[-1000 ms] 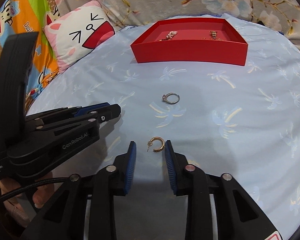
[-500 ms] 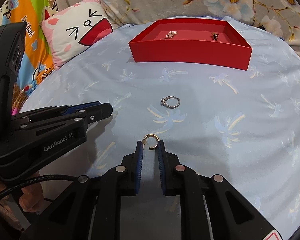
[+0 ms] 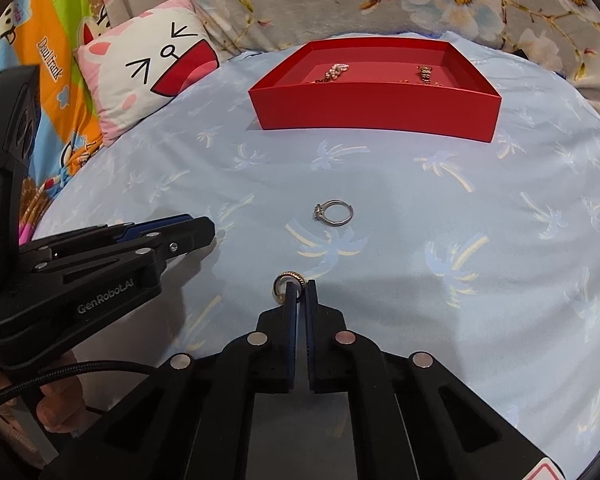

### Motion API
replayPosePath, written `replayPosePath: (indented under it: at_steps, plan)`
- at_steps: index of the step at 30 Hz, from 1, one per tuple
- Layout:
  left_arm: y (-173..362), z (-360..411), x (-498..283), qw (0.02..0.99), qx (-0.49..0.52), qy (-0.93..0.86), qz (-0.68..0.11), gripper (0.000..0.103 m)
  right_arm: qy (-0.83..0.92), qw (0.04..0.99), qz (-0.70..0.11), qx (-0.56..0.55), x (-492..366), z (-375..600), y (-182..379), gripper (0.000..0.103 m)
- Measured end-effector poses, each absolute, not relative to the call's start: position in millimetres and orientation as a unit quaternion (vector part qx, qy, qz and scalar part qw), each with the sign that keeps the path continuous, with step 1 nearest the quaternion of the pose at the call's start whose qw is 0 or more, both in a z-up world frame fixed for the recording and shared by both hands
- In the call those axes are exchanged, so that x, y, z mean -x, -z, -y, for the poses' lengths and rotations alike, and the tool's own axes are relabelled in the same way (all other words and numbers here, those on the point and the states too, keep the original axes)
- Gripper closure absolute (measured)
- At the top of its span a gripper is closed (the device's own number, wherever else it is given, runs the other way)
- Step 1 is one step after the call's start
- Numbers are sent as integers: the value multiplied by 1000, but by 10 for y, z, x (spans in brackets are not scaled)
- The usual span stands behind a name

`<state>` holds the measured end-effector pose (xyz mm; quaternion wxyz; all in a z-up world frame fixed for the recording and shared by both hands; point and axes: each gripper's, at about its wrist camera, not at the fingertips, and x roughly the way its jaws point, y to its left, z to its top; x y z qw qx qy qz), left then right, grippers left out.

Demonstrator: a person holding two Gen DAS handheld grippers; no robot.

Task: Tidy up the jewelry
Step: 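Grasp a gold hoop earring with the right tool while the left tool holds its earring, then carry both hoop earrings into the red tray and open both tools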

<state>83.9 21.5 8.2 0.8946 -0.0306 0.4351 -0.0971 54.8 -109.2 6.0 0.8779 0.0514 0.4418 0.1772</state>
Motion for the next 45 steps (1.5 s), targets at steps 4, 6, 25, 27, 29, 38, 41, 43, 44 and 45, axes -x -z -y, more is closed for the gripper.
replayPosePath:
  at_steps: [4,6,25,27,29,38,41,43,44,45]
  plan:
    - [-104,-213,-843,896,29,97,-432,87,-168,880,-440,-59,-590,1201,-79,101]
    - [-113,-218,-842,897,30,96,-431,87,-168,880,-440,-69,-597,1263,-88,101]
    - [-612,-102,-1282,915,17,116,-387,87,-133,913,-375,-87,-1343,1891,-802,101]
    - [-714,-54,-1488,919,15,118,-377,87,-131,915,-370,-94,-1559,1955,-856,101]
    - [-799,8,-1733,919,21,127,-372,87,-123,918,-364,-100,-1799,2005,-884,101]
    - [-738,252,-2547,918,32,127,-375,87,-90,909,-391,-113,-2543,2066,-536,101]
    - [-605,301,-2754,912,33,120,-391,87,-88,906,-397,-116,-2657,2079,-442,101]
    - [-516,322,-2860,908,36,114,-401,86,-87,908,-392,-117,-2691,2075,-428,97]
    - [-486,322,-2895,907,40,109,-405,87,-87,910,-388,-118,-2697,2073,-435,94]
    - [-467,316,-2918,907,46,106,-404,85,-86,911,-385,-118,-2694,2076,-446,88]
